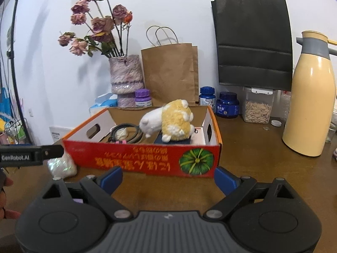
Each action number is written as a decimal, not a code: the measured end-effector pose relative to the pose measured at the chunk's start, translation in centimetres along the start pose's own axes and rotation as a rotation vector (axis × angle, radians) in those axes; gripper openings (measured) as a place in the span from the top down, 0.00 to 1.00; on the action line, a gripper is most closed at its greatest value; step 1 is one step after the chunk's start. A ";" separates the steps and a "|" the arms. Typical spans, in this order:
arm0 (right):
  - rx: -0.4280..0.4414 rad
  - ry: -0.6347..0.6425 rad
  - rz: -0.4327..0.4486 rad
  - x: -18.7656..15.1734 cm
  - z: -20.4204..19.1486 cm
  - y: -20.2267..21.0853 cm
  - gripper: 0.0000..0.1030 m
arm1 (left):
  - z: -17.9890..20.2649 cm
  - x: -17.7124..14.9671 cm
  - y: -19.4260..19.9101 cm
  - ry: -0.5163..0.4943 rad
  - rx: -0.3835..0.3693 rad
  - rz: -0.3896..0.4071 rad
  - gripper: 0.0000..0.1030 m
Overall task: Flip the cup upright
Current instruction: 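Withdraw both grippers from the box toward the remaining items on the table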
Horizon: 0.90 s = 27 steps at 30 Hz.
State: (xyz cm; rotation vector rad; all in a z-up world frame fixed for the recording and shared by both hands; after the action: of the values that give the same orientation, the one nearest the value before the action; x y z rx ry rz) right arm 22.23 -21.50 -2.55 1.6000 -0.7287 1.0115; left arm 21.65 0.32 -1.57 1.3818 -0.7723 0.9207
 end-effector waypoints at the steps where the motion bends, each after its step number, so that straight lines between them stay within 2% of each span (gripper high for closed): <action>1: 0.002 0.003 -0.002 -0.3 -0.1 0.4 0.08 | -0.1 -0.2 0.4 0.003 -0.002 -0.003 0.00; 5: 0.008 0.016 -0.013 -1.5 -0.3 1.9 0.05 | -0.2 -1.0 1.7 0.007 -0.011 -0.018 0.00; 8: 0.018 0.026 -0.022 -2.2 -0.7 2.8 0.00 | -0.1 -1.5 2.5 0.006 -0.021 -0.028 0.00; 27: 0.070 0.092 -0.092 -6.0 -3.0 5.5 0.00 | 0.0 -4.7 6.2 -0.042 -0.055 -0.080 0.00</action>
State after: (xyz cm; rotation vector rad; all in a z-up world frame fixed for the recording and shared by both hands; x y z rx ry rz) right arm 13.99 -20.22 -5.17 1.6205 -0.5574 1.0458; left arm 14.02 -0.31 -2.89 1.3775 -0.7633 0.8044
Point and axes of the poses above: each gripper's, at about its wrist camera, not at the fingertips, and y roughly against the way its jaws point, z to its right, x to its top, the point moved 9 cm from there along -y, roughly the way its jaws point, and after that the axes turned 1 degree about z, right-handed, at the moved point
